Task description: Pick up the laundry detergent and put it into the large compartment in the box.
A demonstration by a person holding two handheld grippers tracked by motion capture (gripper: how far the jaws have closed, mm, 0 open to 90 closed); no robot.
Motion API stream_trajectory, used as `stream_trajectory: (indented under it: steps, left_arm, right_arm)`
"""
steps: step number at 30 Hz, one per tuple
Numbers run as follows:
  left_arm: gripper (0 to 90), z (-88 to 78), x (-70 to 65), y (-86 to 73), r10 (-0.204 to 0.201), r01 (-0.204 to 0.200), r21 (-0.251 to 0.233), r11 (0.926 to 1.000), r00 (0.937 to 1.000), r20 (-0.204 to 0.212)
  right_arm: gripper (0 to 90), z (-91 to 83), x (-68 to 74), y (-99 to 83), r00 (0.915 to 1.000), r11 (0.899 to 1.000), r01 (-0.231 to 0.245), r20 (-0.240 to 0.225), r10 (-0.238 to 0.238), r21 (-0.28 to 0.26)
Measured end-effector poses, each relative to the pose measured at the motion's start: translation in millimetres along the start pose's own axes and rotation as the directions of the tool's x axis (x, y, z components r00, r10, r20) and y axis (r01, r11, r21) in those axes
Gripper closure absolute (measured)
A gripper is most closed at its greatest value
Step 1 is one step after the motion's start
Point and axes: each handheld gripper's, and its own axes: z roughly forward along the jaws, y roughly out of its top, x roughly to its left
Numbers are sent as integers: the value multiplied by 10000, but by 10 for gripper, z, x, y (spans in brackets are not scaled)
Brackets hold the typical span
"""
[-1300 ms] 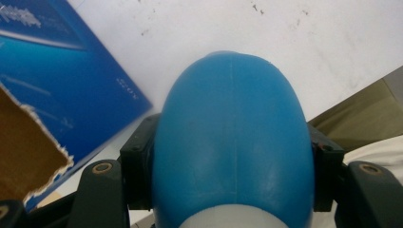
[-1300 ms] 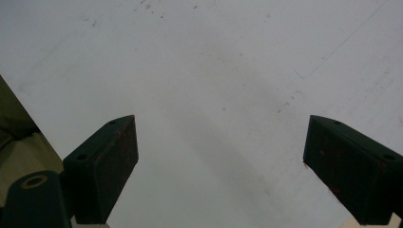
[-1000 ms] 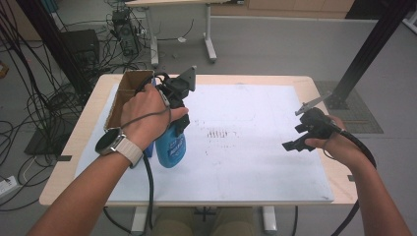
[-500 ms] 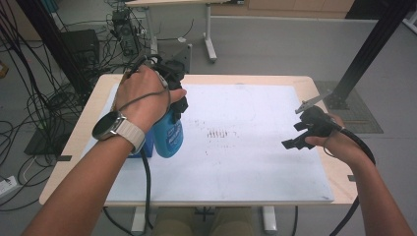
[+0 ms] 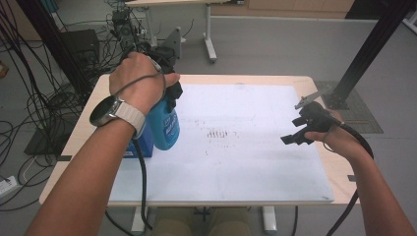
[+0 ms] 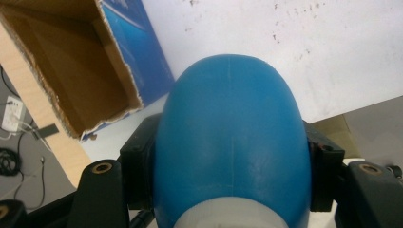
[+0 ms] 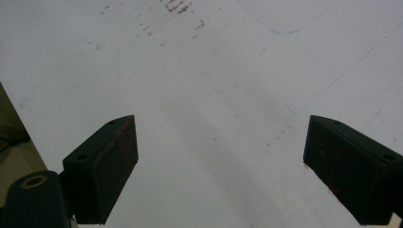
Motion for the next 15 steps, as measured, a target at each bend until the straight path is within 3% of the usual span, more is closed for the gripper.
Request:
stream_trajectory:
  steps: [15]
  left_arm:
    - [372,-331,177,-14,-927,923,-344,9951,9956,-105]
  right_arm:
    - [112,-13,-124,222,9996,9995,289,-37,-290,-122]
